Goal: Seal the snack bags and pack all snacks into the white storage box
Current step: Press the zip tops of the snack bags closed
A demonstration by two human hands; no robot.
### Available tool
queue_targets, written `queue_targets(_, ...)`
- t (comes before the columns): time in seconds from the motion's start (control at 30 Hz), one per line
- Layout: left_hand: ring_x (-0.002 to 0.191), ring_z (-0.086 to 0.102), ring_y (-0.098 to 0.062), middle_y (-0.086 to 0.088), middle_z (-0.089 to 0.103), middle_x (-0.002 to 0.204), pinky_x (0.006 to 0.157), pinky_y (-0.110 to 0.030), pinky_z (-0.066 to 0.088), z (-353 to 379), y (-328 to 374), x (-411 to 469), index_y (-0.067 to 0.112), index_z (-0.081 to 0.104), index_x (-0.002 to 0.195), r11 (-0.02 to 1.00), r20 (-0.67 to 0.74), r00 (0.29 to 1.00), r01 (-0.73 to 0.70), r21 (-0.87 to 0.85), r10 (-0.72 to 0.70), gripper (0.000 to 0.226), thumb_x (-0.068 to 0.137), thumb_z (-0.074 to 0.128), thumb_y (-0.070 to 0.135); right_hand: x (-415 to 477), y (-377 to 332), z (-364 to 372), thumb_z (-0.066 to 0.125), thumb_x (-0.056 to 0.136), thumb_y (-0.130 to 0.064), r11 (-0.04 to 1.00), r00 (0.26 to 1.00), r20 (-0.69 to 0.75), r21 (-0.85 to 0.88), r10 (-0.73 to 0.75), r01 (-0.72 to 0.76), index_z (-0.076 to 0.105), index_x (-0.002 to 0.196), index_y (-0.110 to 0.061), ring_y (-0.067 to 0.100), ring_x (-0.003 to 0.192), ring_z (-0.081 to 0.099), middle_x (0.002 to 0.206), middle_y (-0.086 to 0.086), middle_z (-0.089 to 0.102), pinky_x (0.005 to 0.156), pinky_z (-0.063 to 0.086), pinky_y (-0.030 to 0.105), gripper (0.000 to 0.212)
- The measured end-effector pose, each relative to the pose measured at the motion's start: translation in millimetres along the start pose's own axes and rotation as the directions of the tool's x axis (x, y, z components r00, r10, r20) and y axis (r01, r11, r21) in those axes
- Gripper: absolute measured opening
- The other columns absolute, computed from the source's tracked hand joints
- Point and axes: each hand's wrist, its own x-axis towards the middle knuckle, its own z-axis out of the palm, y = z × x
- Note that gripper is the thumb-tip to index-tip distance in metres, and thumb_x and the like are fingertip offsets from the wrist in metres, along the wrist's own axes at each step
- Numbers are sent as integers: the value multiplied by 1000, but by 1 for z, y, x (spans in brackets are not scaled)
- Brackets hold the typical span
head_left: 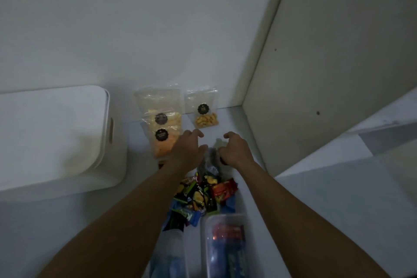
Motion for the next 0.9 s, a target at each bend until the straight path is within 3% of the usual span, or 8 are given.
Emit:
queue_targets(0.13, 123, 49, -28, -10, 49, 133, 99, -36, 42, 29, 11, 17, 18, 46, 139, 994, 215, 977, -24, 107, 0, 55, 90, 61, 40, -3, 31, 1, 69, 83, -29, 995, 998, 3, -78, 60, -60, 42, 141, -9, 34, 125, 47, 135, 17, 47, 96, 48, 37, 67)
queue_targets(0.23, 126, 48, -30, -9, 50, 137, 104, -42, 42, 46, 13, 25, 19, 44, 142, 984, 305, 951, 1, 180, -57, 64, 89, 60, 50, -4, 52, 5, 66, 85, -22, 987, 991, -6, -86, 133, -133, 39, 142, -10, 37, 129, 40, 137, 21, 43, 103, 42, 37, 64)
queue_targets(0.33, 124, 50, -30, -9, 50, 138, 102, -42, 45, 53, 11, 32, 21, 47, 140, 961, 249, 965, 15, 275, -86, 56, 90, 59, 45, -3, 65, 7, 63, 84, -16, 981, 984, 12, -75, 179, -177, 36, 143, -9, 39, 128, 41, 136, 23, 42, 103, 40, 37, 65)
queue_targets(0.43, 122, 51, -26, -7, 54, 136, 97, -33, 43, 55, 8, 35, 18, 58, 130, 981, 197, 974, 81, 178, -116, 43, 89, 64, 29, -1, 67, 9, 62, 84, -11, 978, 979, -5, -46, 202, -202, 34, 142, -9, 40, 125, 43, 134, 24, 43, 103, 42, 38, 65)
queue_targets(0.53, 104, 59, -24, -6, 63, 117, 79, -26, 44, 46, 9, 34, 18, 66, 110, 990, 168, 976, 133, 56, -140, 24, 86, 66, 20, -1, 62, 7, 62, 81, -7, 978, 976, -59, 27, 210, -209, 34, 141, -8, 40, 121, 49, 129, 22, 49, 100, 46, 40, 66)
queue_targets(0.67, 76, 63, -19, -3, 64, 91, 59, -27, 52, 20, 10, 22, 20, 62, 90, 965, 164, 966, 223, -141, -199, 6, 85, 65, 20, -7, 45, -5, 62, 81, -4, 971, 974, -122, 169, 191, -169, 46, 127, -3, 26, 91, 58, 101, 8, 57, 76, 48, 28, 49)
queue_targets(0.8, 84, 64, -19, -2, 69, 90, 79, -37, 56, -16, 5, -4, 22, 58, 77, 965, 122, 976, 202, -168, -183, 8, 83, 62, 19, -26, 12, -22, 71, 79, -8, 958, 981, -137, 269, 136, -95, 60, 107, -8, 20, 84, 58, 97, 5, 61, 70, 47, 27, 30)
queue_targets(0.9, 82, 61, -19, 0, 65, 86, 74, -31, 51, -51, 10, -29, 17, 61, 83, 962, 86, 978, 205, -181, -192, 4, 87, 61, 16, -46, -20, -37, 74, 78, -11, 962, 989, -143, 272, 35, 5, 66, 87, -8, 19, 76, 60, 80, 3, 63, 63, 46, 27, 12)
